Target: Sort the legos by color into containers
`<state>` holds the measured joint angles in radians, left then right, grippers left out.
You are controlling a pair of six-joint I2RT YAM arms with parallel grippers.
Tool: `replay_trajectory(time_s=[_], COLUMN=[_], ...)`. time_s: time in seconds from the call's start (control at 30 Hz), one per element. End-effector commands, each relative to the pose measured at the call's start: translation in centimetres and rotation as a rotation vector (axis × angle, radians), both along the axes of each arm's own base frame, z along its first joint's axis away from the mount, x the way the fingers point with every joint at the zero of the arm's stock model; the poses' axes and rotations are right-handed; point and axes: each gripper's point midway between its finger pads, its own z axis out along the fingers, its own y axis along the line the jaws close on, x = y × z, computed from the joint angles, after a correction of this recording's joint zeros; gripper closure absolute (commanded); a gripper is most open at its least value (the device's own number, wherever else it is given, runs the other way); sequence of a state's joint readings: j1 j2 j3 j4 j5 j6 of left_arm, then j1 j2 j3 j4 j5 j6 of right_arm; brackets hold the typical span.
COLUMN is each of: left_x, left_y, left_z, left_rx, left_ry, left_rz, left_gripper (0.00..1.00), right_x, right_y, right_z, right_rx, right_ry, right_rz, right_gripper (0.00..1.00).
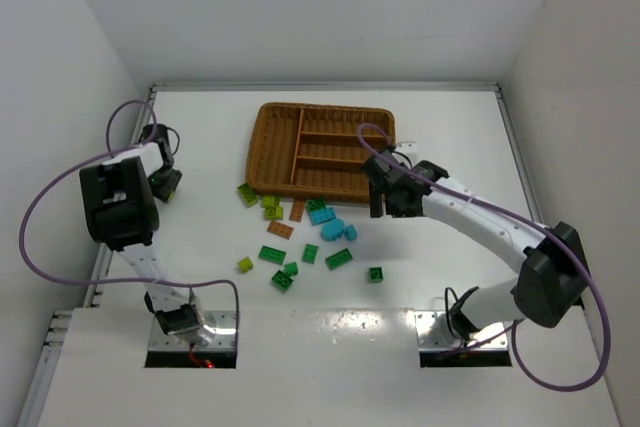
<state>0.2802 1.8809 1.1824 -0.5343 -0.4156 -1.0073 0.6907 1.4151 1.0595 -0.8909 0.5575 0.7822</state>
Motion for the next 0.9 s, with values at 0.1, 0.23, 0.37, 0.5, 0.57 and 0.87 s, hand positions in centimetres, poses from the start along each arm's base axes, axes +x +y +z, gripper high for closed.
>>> replay_trajectory(time_s=[0.1, 0.23, 0.37, 0.5, 0.57, 0.87], left_x=[1.8, 3.9, 5.2, 6.3, 7.2, 12.1], left_y=[-1.4, -5.8, -12.4, -19.8, -21.7, -28.3], left_z=[4.4, 8.4, 12.1, 14.3, 15.2, 14.0], left_rx=[0.072, 0.064, 0.035, 0.017, 0.008, -0.019], left_ry=[-0.062, -0.142, -0.232, -0.29, -0.317, -0.303], left_rz=[-0.116, -0.311, -0.546, -0.742, -0.782, -0.892], left_gripper=[0.77, 0.91, 0.99, 1.0, 1.0, 1.0], right_x=[0.4, -0.6, -0.9, -1.1, -0.9, -0.3], right_y=[-0.5, -1.3, -1.6, -2.0, -2.0, -2.1], right_z=[1.0, 1.1, 1.8, 1.7, 1.8, 4.0], right_rx=[-0.013, 0.012, 0.051, 0.05, 0.049, 0.142], right_ry=[-0.049, -0.074, -0.115, -0.127, -0.139, -0.285], right_rz=[-0.03, -0.039, -0.047, -0.051, -0.054, -0.085], right_gripper=[0.0, 0.0, 0.0, 0.0, 0.0, 0.0])
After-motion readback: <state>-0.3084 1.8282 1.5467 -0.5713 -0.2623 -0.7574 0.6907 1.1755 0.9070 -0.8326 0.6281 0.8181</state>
